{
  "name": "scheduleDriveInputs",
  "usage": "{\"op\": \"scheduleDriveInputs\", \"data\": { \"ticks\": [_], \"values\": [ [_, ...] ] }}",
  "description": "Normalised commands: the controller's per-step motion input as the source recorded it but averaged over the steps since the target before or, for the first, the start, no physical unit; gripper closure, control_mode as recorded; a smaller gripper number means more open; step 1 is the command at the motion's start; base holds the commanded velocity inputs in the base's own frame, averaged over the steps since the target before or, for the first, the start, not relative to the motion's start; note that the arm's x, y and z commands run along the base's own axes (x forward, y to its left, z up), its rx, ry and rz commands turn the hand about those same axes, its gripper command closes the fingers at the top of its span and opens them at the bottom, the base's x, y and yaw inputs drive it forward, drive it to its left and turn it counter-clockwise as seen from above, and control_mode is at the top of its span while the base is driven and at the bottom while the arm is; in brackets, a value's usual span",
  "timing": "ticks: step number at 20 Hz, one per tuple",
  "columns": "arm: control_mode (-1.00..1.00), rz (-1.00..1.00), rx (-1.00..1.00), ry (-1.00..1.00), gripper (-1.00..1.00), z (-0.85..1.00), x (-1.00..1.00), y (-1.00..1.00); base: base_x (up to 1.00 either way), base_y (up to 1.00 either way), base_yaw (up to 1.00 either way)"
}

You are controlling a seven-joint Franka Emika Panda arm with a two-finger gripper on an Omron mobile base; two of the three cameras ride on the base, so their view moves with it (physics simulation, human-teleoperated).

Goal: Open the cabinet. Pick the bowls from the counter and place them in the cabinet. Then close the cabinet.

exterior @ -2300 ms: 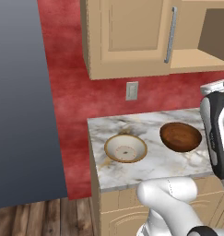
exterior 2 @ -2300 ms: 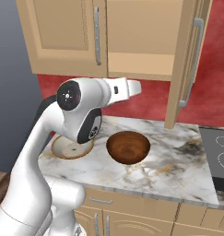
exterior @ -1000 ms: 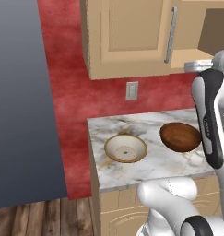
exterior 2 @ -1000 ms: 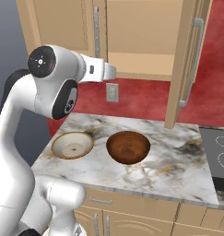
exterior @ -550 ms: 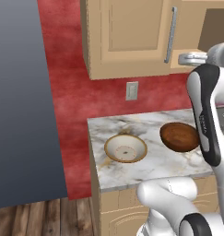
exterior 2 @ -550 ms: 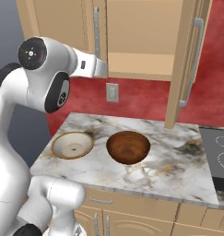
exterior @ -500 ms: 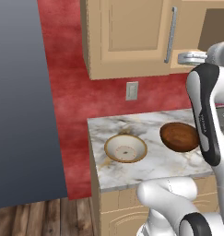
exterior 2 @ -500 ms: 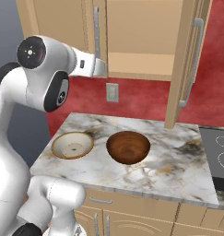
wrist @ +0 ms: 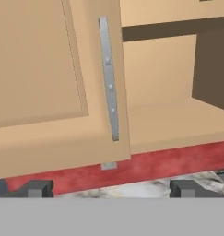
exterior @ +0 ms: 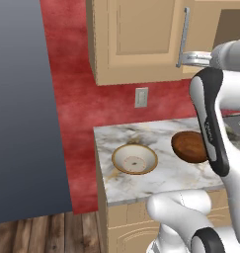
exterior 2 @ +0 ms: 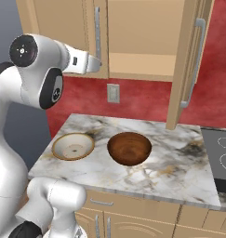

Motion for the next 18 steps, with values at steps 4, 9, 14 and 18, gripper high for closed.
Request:
{"op": "scheduleDriveInputs", "data": {
  "ticks": [4, 9, 14, 18],
  "values": [
    [-1.00, 0.01, 0.00, -0.08, -1.00, 0.00, 0.29, 0.06, 0.00, 0.00, 0.00],
    [-1.00, 0.00, 0.00, 0.00, -1.00, 0.00, 0.31, 0.00, 0.00, 0.00, 0.00],
    [-1.00, 0.00, 0.00, 0.06, -1.00, 0.00, 0.42, 0.00, 0.00, 0.00, 0.00],
    [-1.00, 0.00, 0.00, 0.06, -1.00, 0.00, 0.45, -0.09, 0.00, 0.00, 0.00]
  ]
}}
